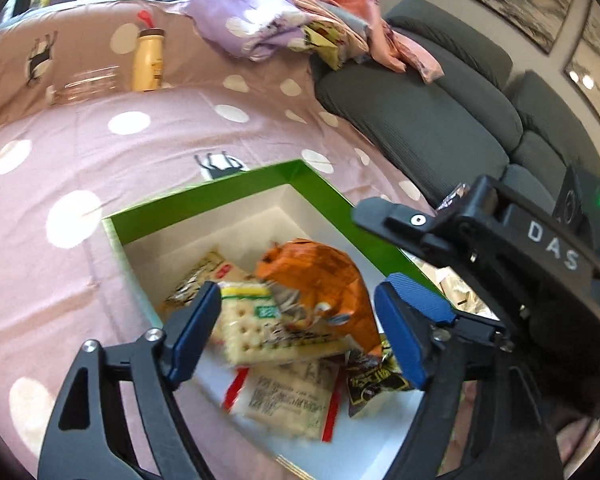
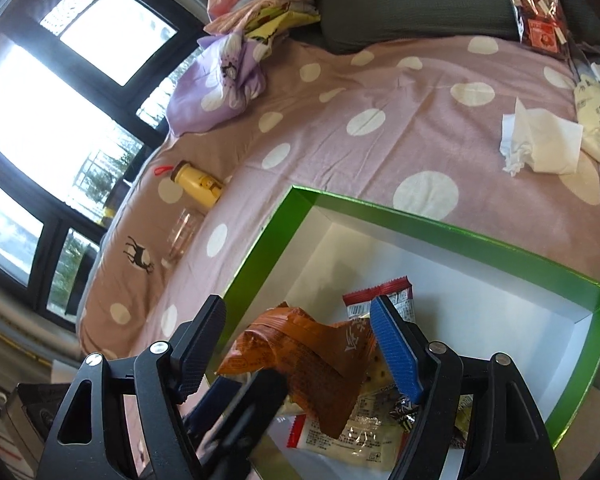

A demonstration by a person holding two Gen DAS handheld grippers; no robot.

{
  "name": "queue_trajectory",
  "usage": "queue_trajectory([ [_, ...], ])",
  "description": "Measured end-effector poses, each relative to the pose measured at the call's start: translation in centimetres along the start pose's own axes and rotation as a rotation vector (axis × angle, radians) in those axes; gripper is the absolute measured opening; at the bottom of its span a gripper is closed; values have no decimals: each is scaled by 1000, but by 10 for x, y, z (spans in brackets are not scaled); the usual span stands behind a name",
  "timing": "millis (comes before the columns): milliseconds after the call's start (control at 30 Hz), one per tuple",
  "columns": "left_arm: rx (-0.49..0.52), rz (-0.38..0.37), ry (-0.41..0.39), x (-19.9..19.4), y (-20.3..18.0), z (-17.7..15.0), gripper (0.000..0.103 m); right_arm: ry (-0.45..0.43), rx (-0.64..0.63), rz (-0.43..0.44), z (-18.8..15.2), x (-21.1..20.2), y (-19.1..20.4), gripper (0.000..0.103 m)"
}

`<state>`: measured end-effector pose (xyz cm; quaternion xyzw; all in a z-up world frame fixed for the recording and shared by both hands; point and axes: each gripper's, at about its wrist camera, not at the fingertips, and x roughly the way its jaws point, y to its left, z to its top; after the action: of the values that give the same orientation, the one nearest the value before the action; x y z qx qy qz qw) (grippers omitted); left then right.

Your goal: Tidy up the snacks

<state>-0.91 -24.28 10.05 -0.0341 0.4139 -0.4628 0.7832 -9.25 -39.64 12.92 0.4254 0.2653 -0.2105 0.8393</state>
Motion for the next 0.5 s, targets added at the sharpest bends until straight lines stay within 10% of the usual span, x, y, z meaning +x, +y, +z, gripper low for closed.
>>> queue_trajectory([
  [500, -273, 421, -168, -134, 106, -54, 86, -6, -140, 2, -17, -1, 40, 82],
])
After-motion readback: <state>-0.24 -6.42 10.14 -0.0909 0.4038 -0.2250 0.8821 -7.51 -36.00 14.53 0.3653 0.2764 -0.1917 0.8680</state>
